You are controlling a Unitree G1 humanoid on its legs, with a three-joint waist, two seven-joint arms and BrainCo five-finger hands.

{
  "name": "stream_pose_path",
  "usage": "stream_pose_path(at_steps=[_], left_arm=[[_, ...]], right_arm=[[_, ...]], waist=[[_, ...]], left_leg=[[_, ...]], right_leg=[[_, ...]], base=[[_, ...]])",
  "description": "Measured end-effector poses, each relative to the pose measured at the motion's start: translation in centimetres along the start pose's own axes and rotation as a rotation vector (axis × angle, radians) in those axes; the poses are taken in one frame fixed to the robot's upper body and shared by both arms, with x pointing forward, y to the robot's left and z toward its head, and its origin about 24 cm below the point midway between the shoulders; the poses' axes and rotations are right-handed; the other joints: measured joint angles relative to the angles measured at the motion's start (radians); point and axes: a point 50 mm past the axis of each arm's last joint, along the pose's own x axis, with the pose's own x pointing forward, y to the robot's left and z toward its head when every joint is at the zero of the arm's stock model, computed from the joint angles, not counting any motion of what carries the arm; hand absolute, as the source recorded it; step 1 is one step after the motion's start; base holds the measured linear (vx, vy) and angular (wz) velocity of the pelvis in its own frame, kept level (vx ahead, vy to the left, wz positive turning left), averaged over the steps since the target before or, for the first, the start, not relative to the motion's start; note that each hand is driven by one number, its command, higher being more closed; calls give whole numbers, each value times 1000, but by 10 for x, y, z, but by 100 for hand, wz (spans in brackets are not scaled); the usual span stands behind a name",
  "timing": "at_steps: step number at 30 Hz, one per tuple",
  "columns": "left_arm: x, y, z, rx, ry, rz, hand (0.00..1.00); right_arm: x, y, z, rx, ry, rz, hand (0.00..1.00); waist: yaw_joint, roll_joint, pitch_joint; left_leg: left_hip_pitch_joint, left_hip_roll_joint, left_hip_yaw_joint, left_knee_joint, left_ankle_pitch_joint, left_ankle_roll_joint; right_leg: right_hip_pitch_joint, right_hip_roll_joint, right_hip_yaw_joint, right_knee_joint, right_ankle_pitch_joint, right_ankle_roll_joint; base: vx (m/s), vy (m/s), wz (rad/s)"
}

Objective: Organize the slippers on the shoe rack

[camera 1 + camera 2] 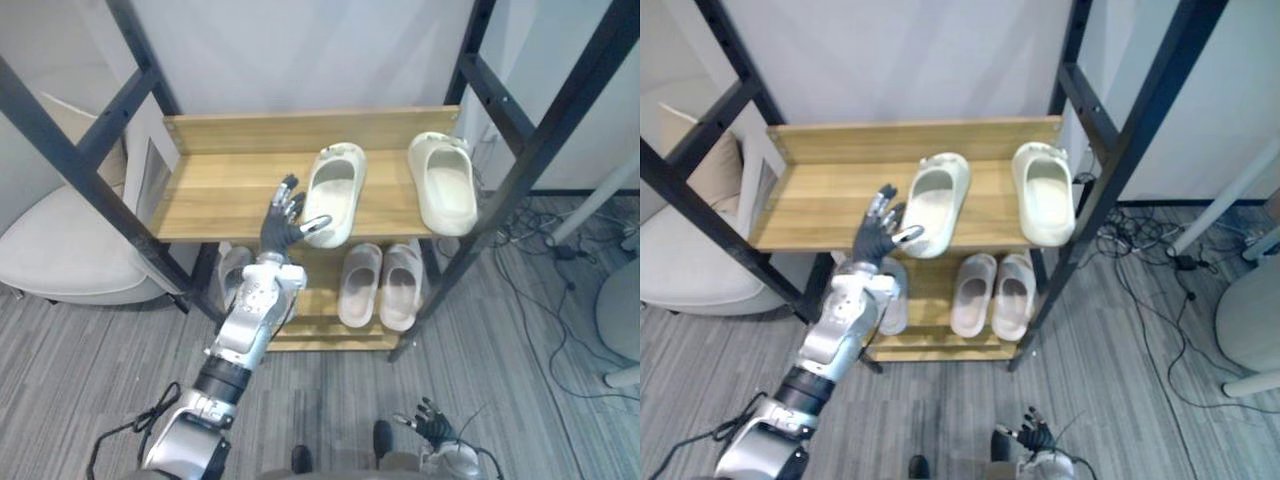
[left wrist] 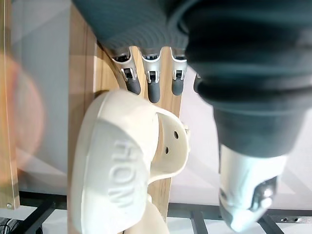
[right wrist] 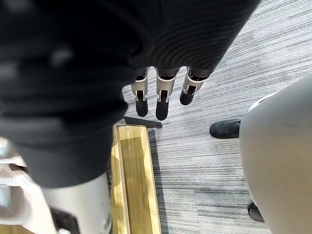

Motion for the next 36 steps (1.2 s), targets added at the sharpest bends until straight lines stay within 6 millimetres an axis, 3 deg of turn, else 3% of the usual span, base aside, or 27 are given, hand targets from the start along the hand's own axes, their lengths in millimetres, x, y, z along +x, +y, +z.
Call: stream_pose_path(at_steps=[12,18,36], left_arm=[[24,-8,3,29,22,5,0],[33,-22,5,18,27,-7,0],[34,-36,2,-17,50,-28,0]], right_arm=[[0,1,0,4,-1,2,0],[0,1,-1,5,1,-1,0],[-1,3,-1,20,2,-1,0]], waist=[[-32,-9,-7],[-37,-9,-8],[-41,-8,-8]], left_leg=[[1,5,37,-1,-8,-7],[1,7,56,-2,-10,-7],[8,7,58,-6,-10,-6]], right_leg=[[-19,8,36,0,2,-1],[-28,13,56,0,3,-2],[-25,13,57,0,3,-3]], base=[[-6,-6,-9],[11,-11,-10],[0,0,0]])
